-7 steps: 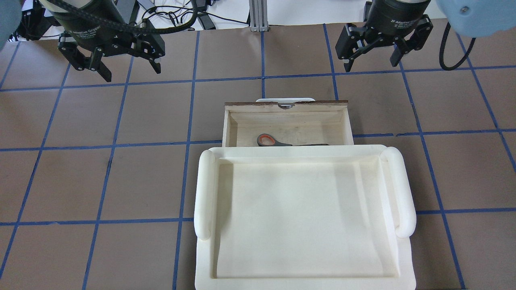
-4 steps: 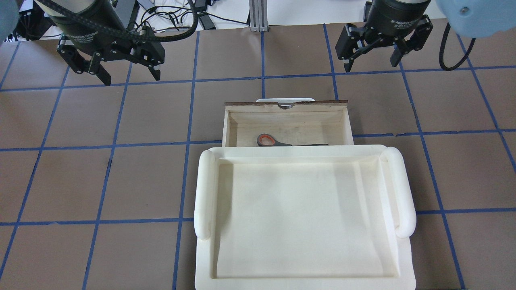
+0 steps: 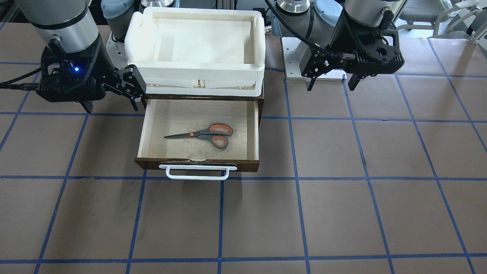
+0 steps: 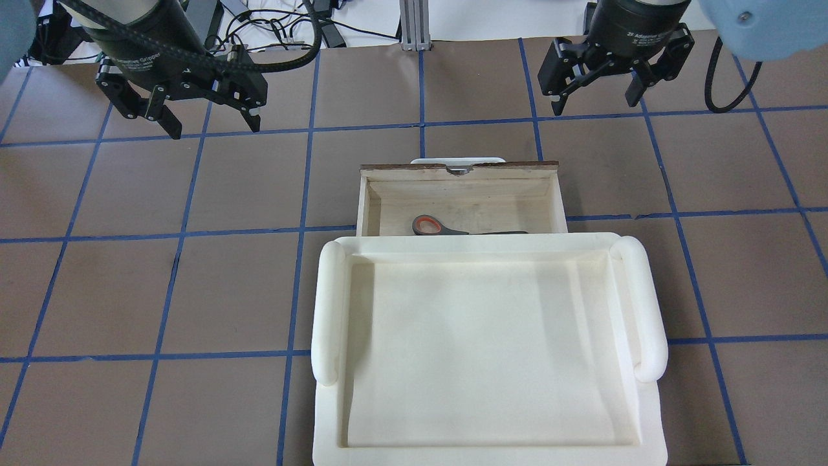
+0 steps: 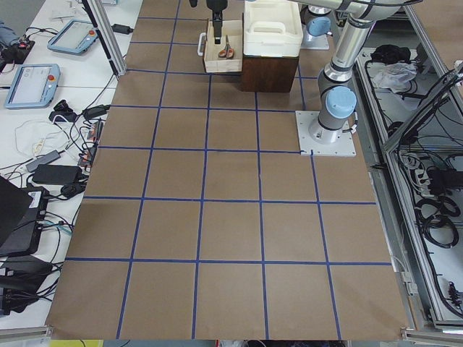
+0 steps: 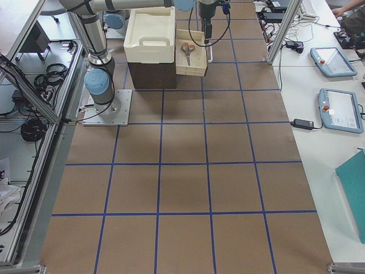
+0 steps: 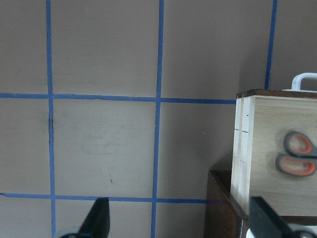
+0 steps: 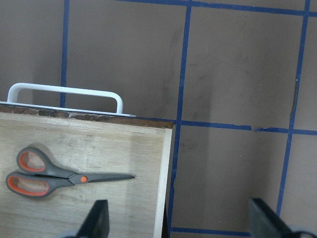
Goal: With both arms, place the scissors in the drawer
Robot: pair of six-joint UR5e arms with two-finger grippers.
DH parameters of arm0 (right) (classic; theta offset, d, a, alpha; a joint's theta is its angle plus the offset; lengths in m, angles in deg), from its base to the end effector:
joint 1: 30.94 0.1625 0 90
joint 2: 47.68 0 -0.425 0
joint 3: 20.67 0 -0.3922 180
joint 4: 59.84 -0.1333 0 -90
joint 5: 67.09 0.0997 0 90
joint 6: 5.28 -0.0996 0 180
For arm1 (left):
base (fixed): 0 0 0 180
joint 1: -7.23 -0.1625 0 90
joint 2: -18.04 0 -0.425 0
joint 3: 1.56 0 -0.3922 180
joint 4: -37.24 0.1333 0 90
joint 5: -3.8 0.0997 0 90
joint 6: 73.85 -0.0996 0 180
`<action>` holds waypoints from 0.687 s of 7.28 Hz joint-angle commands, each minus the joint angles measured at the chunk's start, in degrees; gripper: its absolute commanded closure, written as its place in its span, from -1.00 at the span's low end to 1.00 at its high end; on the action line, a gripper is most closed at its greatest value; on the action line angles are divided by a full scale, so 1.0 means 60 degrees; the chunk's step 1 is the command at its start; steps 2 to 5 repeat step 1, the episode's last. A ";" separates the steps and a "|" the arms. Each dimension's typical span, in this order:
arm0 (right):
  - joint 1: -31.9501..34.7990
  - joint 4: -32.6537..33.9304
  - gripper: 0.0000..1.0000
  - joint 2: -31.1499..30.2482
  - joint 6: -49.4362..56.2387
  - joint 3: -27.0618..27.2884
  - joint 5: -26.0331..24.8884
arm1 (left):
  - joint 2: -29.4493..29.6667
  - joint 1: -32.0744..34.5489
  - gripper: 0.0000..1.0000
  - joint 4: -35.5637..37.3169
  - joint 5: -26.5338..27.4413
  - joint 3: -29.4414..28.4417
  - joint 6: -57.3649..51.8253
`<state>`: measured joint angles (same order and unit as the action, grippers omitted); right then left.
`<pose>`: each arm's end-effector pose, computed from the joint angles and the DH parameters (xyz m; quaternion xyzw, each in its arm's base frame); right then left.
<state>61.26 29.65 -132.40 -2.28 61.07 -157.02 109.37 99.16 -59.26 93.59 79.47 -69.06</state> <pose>0.1538 -0.5292 0.5109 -0.0454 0.9987 -0.0216 0.0005 -0.1504 -0.4955 0.5419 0.0249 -0.9996 0.0098 0.0024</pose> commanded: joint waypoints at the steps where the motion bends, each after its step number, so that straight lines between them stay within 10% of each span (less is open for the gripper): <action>1: 0.0000 0.0011 -1.00 0.0000 0.0012 0.0000 0.0003 | -0.0015 0.0001 -1.00 0.0012 0.0005 0.0001 -0.0006; 5: 0.0000 0.0011 -1.00 0.0000 0.0012 0.0000 0.0003 | -0.0015 0.0001 -1.00 0.0012 0.0005 0.0001 -0.0006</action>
